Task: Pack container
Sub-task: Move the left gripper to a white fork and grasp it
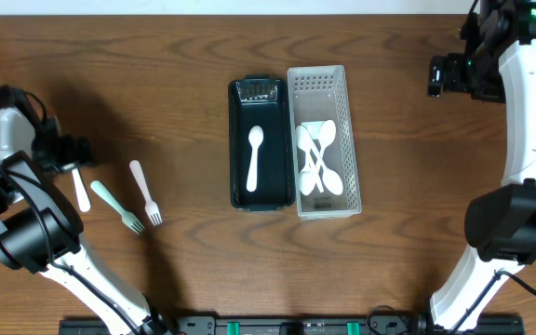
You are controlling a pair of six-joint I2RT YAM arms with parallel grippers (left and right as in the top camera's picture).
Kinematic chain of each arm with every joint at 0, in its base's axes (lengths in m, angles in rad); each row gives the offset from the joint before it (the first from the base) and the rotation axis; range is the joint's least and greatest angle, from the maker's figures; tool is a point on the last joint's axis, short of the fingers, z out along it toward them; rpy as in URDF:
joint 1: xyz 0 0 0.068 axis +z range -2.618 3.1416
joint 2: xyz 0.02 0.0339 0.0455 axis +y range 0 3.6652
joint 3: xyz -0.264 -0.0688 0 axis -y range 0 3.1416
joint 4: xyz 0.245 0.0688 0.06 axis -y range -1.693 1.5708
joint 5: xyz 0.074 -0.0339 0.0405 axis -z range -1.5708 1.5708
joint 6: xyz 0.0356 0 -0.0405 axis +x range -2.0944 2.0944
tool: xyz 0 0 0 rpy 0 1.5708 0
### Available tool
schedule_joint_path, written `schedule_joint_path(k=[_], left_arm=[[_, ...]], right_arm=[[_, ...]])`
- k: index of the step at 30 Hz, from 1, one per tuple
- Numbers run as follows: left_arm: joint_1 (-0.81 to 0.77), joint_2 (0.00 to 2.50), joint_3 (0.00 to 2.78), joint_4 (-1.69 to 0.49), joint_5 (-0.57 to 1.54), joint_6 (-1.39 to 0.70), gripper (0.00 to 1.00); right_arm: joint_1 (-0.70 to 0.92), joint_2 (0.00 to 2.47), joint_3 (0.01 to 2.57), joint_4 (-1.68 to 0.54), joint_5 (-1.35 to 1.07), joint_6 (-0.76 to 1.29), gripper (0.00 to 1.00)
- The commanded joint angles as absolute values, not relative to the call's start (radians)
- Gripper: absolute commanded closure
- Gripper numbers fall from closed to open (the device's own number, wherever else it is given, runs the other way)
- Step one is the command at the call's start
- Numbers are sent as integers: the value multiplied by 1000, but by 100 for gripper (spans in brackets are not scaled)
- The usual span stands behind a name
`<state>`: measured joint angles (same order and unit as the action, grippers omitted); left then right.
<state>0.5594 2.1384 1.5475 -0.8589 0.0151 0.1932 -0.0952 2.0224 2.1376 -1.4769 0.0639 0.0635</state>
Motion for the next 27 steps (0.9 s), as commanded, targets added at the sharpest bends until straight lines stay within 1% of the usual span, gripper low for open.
schedule_joint_path(k=[1, 4, 10, 12, 17, 18, 19, 22, 25, 27], left_arm=[[560, 2143, 1487, -823, 43, 218, 1], [560, 2143, 1451, -783, 79, 236, 0], [560, 2143, 1429, -757, 80, 239, 0], [560, 2143, 1429, -760, 79, 235, 4], [560, 2143, 1429, -784, 79, 235, 18], [560, 2143, 1429, -787, 79, 234, 26], [560, 2143, 1429, -788, 79, 232, 31], [560, 2143, 1429, -789, 79, 231, 36], [560, 2143, 1429, -790, 79, 231, 44], [560, 2143, 1429, -790, 79, 231, 46]], right_arm=[[-100, 2031, 2133, -1479, 74, 67, 1], [-100, 2031, 2133, -1481, 74, 66, 1], [-100, 2031, 2133, -1486, 75, 66, 1], [-100, 2031, 2133, -1486, 75, 66, 1], [-100, 2031, 2133, -1486, 75, 66, 1], [-100, 2031, 2133, -1486, 75, 66, 1], [-100, 2031, 2133, -1486, 75, 66, 1], [-100, 2031, 2133, -1488, 75, 66, 1], [-100, 2031, 2133, -1494, 75, 66, 1], [-100, 2031, 2133, -1497, 75, 66, 1]])
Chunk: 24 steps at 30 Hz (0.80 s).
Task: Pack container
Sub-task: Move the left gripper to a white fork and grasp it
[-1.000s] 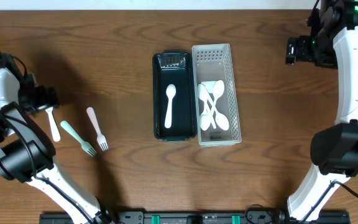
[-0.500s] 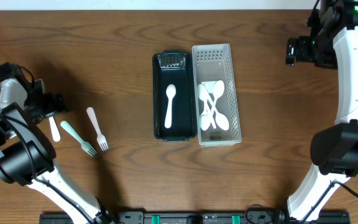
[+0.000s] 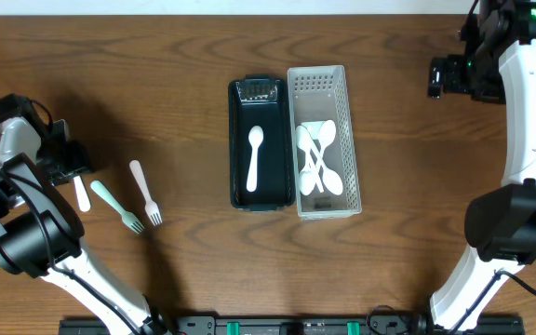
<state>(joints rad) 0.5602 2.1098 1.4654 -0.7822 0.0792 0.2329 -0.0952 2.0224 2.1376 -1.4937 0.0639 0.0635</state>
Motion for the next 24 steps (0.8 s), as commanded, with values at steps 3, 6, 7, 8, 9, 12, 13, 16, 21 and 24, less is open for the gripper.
schedule_joint_path(k=[3, 6, 7, 8, 9, 12, 13, 16, 21, 24], left_arm=[[560, 2143, 1429, -787, 79, 227, 59], [560, 2143, 1429, -786, 79, 224, 64], [560, 2143, 1429, -786, 79, 224, 65], [560, 2143, 1429, -786, 79, 223, 69], [560, 2143, 1429, -786, 79, 223, 72], [560, 2143, 1429, -786, 79, 223, 75], [560, 2143, 1429, -786, 79, 223, 76], [560, 2143, 1429, -784, 79, 223, 78], [560, 2143, 1429, -781, 78, 215, 85], [560, 2143, 1429, -780, 78, 205, 88]], right_arm=[[-100, 2031, 2133, -1501, 75, 66, 1], [-100, 2031, 2133, -1501, 75, 66, 1], [-100, 2031, 2133, -1501, 75, 66, 1], [-100, 2031, 2133, -1501, 75, 66, 1], [-100, 2031, 2133, -1501, 75, 66, 1], [-100, 2031, 2133, -1501, 75, 66, 1], [-100, 2031, 2133, -1501, 75, 66, 1], [-100, 2031, 2133, -1501, 75, 66, 1], [-100, 2031, 2133, -1501, 75, 65, 1], [-100, 2031, 2133, -1500, 75, 65, 1]])
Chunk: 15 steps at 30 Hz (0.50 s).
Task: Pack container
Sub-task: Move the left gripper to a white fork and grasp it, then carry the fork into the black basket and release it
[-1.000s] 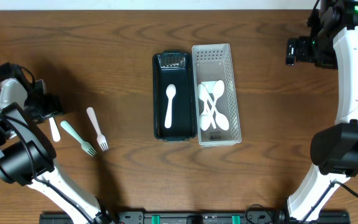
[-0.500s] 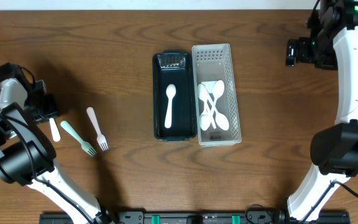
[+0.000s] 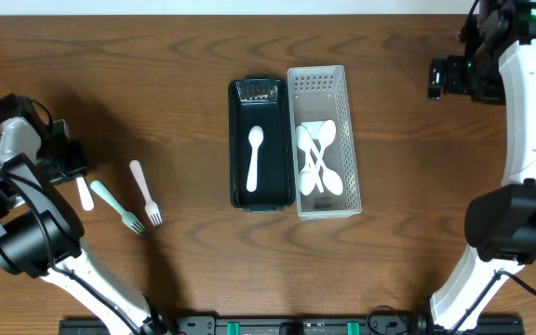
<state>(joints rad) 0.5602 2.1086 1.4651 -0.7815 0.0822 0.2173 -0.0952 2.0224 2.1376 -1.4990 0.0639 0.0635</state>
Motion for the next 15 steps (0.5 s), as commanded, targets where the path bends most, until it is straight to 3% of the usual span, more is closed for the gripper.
schedule_joint_path(k=[1, 4, 15], left_arm=[[560, 2143, 1429, -780, 78, 205, 90], [560, 2138, 1436, -791, 78, 181, 94], [447, 1884, 1527, -931, 49, 94, 94]], right_arm=[[-100, 2031, 2133, -1500, 75, 65, 1], [-100, 2031, 2133, -1500, 78, 65, 1], [-100, 2031, 2133, -1494, 78, 65, 1]])
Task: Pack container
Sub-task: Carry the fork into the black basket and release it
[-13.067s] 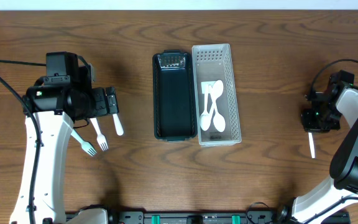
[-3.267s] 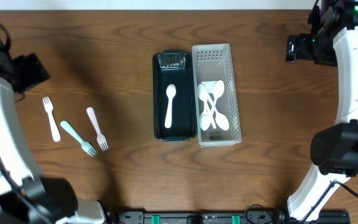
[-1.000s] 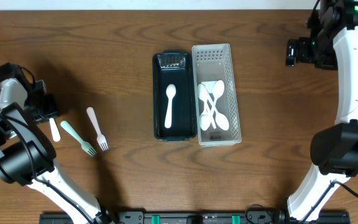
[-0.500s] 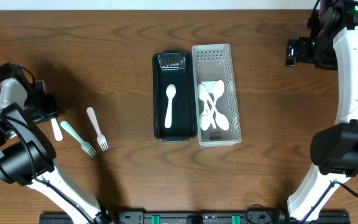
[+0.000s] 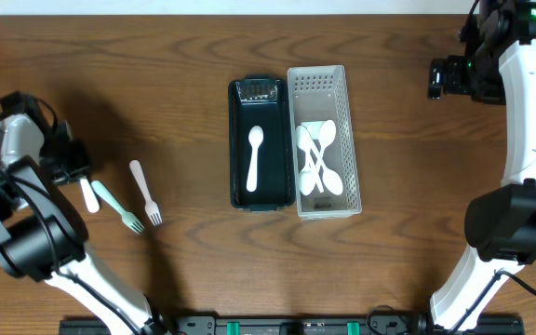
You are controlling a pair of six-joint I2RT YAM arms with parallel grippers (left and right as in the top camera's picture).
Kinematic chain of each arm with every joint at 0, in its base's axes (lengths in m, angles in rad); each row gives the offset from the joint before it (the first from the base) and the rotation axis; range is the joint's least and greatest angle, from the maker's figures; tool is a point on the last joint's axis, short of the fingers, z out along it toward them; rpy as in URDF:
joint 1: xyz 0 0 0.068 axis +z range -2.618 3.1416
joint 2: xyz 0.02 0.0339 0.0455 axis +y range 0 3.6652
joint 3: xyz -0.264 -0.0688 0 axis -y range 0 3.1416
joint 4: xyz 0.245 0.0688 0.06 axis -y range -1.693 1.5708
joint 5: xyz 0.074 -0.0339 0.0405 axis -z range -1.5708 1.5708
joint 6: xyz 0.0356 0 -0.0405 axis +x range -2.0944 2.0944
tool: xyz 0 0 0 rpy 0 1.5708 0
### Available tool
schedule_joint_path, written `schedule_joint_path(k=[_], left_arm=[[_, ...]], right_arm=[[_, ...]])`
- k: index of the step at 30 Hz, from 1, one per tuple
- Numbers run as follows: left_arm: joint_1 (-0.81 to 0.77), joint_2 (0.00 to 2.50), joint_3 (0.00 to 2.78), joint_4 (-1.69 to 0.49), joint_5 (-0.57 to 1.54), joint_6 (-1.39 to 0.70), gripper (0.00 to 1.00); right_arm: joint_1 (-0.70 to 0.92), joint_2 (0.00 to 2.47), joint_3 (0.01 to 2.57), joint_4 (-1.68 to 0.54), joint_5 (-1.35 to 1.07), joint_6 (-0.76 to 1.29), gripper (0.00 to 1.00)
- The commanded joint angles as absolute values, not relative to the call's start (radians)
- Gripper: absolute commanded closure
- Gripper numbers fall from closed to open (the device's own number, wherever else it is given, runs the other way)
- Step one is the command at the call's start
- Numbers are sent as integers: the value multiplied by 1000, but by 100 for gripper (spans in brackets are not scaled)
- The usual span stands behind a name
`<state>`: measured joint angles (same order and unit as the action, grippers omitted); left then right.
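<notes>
A dark container [image 5: 238, 140] stands mid-table with one white spoon [image 5: 255, 156] lying in it. Right beside it is a white slotted basket [image 5: 347, 140] holding several white spoons [image 5: 316, 160]. On the left lie a white utensil [image 5: 89, 196], a mint-green fork [image 5: 117, 207] and a white fork [image 5: 144, 193]. My left gripper [image 5: 74, 169] is down over the upper end of the white utensil and appears shut on it; its fingertips are hidden under the wrist. My right gripper [image 5: 433, 78] hangs at the far right, away from everything; its jaws are not readable.
The left arm's base and links [image 5: 26, 233] fill the lower left corner. The right arm [image 5: 529, 140] runs along the right edge. Bare wooden table [image 5: 194, 270] lies between the forks and the container.
My left gripper has shifted slightly toward the near side, and the white utensil under it has slid a little right and nearer with it. The right arm, forks, container and basket are unchanged.
My left gripper first stood just beyond the white utensil's far end. It then came down over that end, and the utensil has crept right and nearer with it at each moment since. The right arm stayed still throughout.
</notes>
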<state>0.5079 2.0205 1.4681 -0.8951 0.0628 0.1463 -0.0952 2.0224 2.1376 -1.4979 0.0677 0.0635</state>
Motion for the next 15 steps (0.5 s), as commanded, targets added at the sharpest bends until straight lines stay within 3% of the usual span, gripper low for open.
schedule_joint_path(k=[1, 8, 15], left_arm=[[413, 1843, 1547, -963, 49, 87, 94], [96, 1654, 1697, -1083, 62, -82, 94], [-270, 1659, 1795, -1029, 64, -196, 94]], right_arm=[[-100, 2031, 2133, -1493, 78, 65, 1], [-100, 2031, 2133, -1481, 78, 65, 1], [-100, 2031, 2133, -1481, 78, 65, 1]])
